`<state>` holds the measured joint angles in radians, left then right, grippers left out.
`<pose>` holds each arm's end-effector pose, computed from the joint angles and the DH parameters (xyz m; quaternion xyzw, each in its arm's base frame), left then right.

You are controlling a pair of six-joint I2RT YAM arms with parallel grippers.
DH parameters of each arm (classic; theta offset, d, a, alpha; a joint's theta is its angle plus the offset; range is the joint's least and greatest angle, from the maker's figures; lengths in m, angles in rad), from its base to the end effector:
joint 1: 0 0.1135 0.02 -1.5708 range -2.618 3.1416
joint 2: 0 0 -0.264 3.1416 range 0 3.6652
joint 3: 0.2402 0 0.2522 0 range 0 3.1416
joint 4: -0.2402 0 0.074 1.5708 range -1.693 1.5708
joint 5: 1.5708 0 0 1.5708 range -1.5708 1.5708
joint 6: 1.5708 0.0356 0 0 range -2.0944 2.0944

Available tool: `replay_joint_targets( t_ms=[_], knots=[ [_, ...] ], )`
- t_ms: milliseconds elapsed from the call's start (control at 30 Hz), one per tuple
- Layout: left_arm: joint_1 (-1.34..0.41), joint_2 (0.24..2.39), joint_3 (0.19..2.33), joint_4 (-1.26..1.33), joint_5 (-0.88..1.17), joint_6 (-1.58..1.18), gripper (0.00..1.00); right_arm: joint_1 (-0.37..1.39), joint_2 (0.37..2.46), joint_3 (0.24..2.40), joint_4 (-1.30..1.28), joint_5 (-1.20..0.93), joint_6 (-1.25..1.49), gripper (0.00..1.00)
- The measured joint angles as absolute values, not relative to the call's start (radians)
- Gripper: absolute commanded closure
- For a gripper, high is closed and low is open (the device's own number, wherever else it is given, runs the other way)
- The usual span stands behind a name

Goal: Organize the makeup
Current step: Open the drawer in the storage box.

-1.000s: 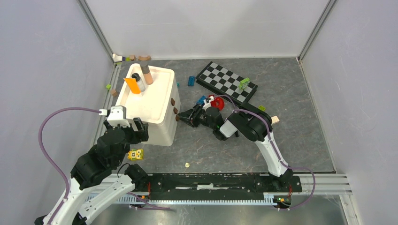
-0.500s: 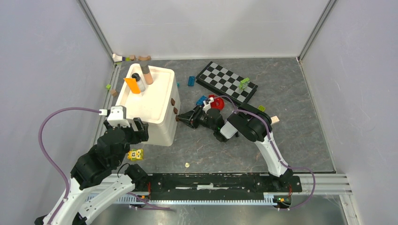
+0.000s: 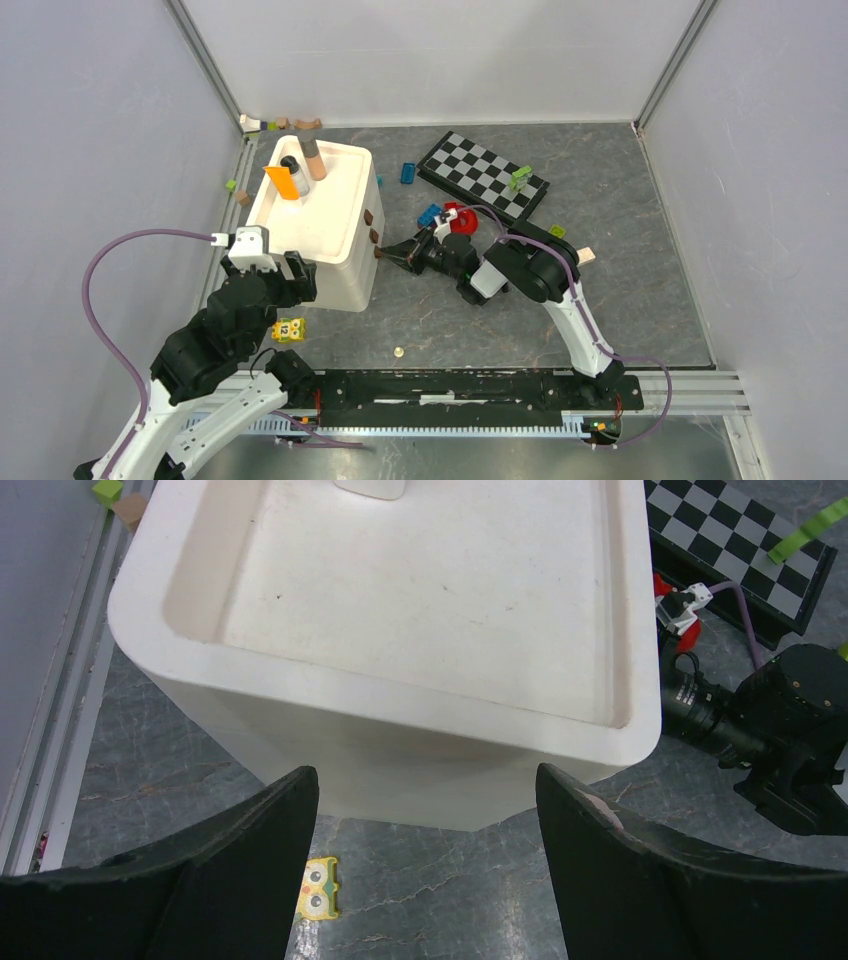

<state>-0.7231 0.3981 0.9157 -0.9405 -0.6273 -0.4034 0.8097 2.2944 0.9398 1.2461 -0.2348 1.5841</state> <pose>0.0540 -0.0198 0.3470 -0.0382 0.8153 -0.0567 0.5750 0.2795 0.3054 0.0732 0.2067 0.7141 0.6492 0.1610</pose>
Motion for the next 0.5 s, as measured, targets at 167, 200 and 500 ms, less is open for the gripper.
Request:
replay_joint_targets(
  t_ms=[167,200,500],
  knots=[
    [-0.723,0.398,0.915,-0.941,-0.627,-0.403,0.14,0.802,2.242,0.888,1.233,-0.210,1.542,0.92],
    [-0.723,0.398,0.915,-0.940,-0.627,-0.403,0.14,0.799,2.217,0.872,1.213,-0.202,1.523,0.92],
    [-0.723,0.398,0.915,-0.941,-0.628,-0.403,0.14,0.754,2.086,0.759,1.119,-0.175,1.411,0.93]
  ],
)
